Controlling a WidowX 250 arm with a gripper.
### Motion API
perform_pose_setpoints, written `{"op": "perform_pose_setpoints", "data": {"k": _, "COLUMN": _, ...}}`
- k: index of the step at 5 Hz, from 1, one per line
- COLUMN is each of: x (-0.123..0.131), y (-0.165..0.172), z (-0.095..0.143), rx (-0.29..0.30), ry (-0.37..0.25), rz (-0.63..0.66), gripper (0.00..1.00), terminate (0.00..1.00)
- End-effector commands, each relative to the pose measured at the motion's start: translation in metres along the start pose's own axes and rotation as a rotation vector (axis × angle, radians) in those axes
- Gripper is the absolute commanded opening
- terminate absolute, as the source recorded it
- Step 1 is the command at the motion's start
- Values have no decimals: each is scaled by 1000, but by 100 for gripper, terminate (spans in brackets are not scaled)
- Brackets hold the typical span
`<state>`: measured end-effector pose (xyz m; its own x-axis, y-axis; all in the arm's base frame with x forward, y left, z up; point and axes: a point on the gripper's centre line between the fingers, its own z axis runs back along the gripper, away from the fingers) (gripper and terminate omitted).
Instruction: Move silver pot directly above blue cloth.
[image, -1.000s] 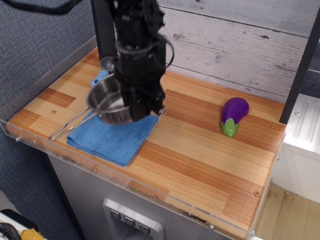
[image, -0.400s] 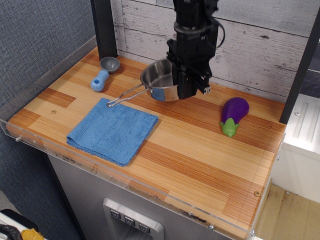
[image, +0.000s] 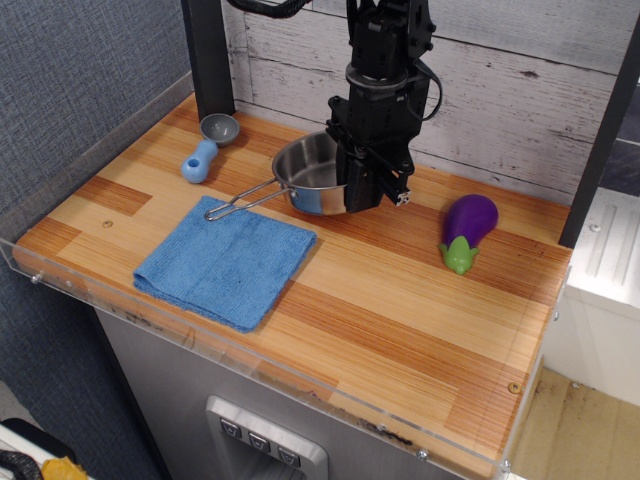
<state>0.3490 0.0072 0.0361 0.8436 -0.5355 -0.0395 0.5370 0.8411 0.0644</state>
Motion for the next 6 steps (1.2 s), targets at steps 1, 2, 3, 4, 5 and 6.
{"op": "perform_pose_setpoints", "data": {"k": 1, "x": -22, "y": 22, "z": 1, "rx": -37, "ry": -35, "rz": 4, "gripper": 0, "terminate": 0}}
{"op": "perform_pose_setpoints", "data": {"k": 2, "x": -28, "y": 30, "z": -4, "rx": -81, "ry": -54, "rz": -6, "gripper": 0, "terminate": 0}}
{"op": "perform_pose_setpoints", "data": {"k": 3, "x": -27, "y": 29, "z": -4, "rx": -94, "ry": -62, "rz": -30, "gripper": 100, "terminate": 0}}
{"op": "perform_pose_setpoints", "data": {"k": 4, "x": -25, "y": 22, "z": 3, "rx": -96, "ry": -96, "rz": -54, "gripper": 100, "terminate": 0}}
{"op": "perform_pose_setpoints", "data": {"k": 5, "x": -30, "y": 18, "z": 29, "rx": -86, "ry": -194, "rz": -5, "gripper": 100, "terminate": 0}}
{"op": "perform_pose_setpoints", "data": {"k": 6, "x": -50, "y": 16, "z": 61, "rx": -67, "ry": -273, "rz": 161, "gripper": 100, "terminate": 0}}
